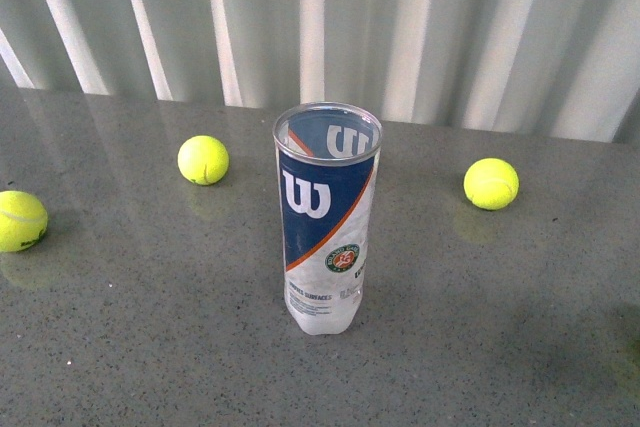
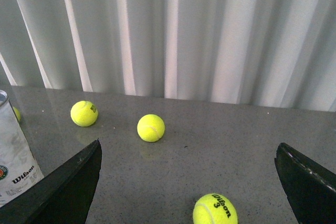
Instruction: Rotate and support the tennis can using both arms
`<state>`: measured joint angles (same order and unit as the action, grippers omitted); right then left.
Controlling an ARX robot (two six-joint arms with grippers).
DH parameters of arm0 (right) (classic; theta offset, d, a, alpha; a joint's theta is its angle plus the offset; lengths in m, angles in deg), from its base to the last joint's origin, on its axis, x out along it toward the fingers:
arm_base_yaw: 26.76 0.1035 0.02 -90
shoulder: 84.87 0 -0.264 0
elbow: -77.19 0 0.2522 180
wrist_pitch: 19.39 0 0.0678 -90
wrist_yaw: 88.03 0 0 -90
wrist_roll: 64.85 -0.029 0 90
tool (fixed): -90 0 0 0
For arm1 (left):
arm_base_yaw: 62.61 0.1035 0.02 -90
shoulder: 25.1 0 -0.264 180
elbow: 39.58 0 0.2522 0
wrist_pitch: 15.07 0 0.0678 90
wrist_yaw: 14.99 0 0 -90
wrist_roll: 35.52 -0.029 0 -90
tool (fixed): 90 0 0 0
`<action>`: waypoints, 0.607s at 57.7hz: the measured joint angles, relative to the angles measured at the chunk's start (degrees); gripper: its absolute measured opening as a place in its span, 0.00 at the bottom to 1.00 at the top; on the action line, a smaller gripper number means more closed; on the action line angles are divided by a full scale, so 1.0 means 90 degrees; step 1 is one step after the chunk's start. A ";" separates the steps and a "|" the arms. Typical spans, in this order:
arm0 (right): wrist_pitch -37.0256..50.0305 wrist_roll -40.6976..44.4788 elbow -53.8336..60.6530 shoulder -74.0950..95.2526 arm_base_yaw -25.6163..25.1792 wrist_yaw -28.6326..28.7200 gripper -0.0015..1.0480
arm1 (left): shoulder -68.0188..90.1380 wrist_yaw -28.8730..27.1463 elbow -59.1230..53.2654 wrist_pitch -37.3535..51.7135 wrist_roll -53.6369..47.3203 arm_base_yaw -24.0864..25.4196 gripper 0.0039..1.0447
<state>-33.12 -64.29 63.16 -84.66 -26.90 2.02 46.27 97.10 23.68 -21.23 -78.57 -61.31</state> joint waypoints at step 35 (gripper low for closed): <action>0.0000 0.0000 0.0000 0.0000 0.0000 0.0000 0.93 | -0.2288 -0.2455 -0.4238 0.3492 0.4731 -0.0143 0.03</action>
<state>-33.12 -64.29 63.16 -84.66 -26.90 2.02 25.69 75.00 -14.46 10.20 -35.99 -62.60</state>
